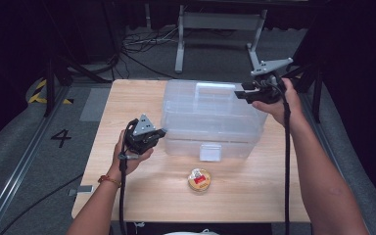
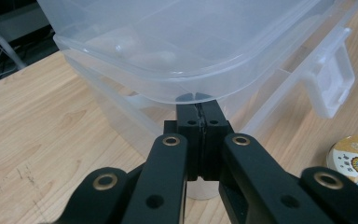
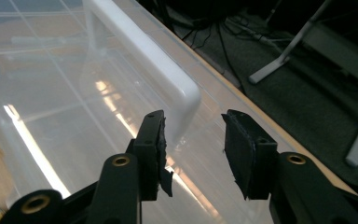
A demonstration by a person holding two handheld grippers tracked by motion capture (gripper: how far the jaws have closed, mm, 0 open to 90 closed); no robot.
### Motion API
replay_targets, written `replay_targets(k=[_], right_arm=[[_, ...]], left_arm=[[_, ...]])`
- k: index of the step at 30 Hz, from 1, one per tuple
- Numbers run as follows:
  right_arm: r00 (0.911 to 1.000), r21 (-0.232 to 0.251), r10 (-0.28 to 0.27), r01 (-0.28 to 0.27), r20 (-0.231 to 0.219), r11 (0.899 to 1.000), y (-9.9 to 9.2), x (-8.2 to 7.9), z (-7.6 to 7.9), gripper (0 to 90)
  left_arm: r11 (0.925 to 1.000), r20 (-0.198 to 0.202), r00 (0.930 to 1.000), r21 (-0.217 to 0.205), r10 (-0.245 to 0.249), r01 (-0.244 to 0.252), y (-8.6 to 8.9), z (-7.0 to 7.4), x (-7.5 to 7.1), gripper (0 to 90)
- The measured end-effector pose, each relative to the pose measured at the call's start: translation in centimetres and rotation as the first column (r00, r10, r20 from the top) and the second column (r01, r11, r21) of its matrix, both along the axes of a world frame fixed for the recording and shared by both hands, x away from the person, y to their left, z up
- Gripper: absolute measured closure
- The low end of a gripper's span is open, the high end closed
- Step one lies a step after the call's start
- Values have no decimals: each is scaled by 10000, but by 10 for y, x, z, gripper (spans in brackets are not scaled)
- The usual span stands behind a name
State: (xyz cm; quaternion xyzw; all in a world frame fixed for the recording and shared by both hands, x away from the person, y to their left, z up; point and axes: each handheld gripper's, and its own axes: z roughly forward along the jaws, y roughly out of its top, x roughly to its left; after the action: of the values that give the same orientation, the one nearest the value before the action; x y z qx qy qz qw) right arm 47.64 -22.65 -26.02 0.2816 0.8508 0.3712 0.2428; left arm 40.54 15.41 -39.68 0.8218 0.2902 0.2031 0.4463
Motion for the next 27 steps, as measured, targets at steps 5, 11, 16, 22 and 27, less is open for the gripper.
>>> replay_targets(k=[5, 11, 16, 22, 27], right_arm=[[9960, 582, -168, 117, 876, 9982, -37, -21, 8, 582], [9875, 1097, -380, 213, 1529, 9937, -76, -44, 2, 560], [9833, 1312, -450, 218, 1765, 9911, -95, -56, -12, 532], [9834, 1544, -736, 478, 1659, 9868, -118, -64, -46, 483], [9883, 1712, -828, 602, 1279, 9834, -127, -62, -76, 461]], left_arm=[[10000, -51, 10000, -44, 80, -81, 0, -1, 3, 897], [10000, -14, 10000, -49, 69, -69, -1, 1, 3, 898], [10000, 68, 10000, 29, 62, -63, -1, 3, 3, 898], [10000, 61, 10000, 12, 43, -43, -1, 4, 3, 898], [9998, 103, 9999, -127, 132, -131, -1, 6, 4, 898]])
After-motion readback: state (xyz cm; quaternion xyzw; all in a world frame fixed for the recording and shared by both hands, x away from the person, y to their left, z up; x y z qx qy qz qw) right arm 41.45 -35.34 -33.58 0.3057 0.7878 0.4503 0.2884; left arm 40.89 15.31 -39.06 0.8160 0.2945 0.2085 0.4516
